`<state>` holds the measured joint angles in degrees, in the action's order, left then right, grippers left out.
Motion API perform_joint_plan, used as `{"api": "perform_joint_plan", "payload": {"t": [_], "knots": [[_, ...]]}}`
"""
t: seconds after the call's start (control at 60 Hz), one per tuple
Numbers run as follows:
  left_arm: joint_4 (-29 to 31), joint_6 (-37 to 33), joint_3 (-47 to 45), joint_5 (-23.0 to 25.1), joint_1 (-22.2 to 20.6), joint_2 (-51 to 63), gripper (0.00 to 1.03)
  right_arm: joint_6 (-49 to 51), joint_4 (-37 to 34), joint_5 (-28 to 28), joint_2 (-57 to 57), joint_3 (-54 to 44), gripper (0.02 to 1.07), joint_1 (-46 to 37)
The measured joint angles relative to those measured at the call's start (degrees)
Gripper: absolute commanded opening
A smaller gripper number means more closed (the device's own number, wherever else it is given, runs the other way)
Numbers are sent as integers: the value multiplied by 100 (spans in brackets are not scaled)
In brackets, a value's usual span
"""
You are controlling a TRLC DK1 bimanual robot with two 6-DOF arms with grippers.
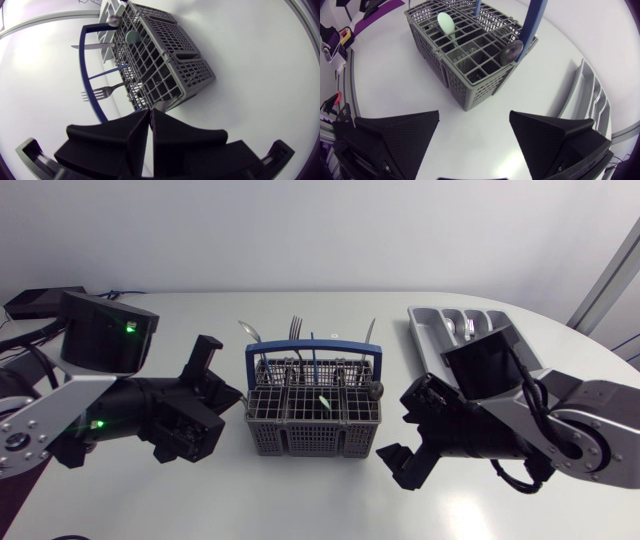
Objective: Unload the cutlery basket into the drawer organizer.
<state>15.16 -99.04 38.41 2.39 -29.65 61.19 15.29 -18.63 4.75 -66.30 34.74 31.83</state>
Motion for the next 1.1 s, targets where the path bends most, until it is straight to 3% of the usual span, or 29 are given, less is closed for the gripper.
{"api": "perform_joint_plan", "payload": {"t": [0.6, 0.867, 1.1], "knots": [[494, -313, 151, -516, -398, -1119, 18, 0, -26, 2, 107, -26, 103, 114], [501, -933, 151, -901, -916, -1088, 18, -2, -35, 2, 160, -48, 103, 144], [584, -1233, 444, -1003, -997, -562, 18, -2, -46, 4, 170, -133, 103, 151]]}}
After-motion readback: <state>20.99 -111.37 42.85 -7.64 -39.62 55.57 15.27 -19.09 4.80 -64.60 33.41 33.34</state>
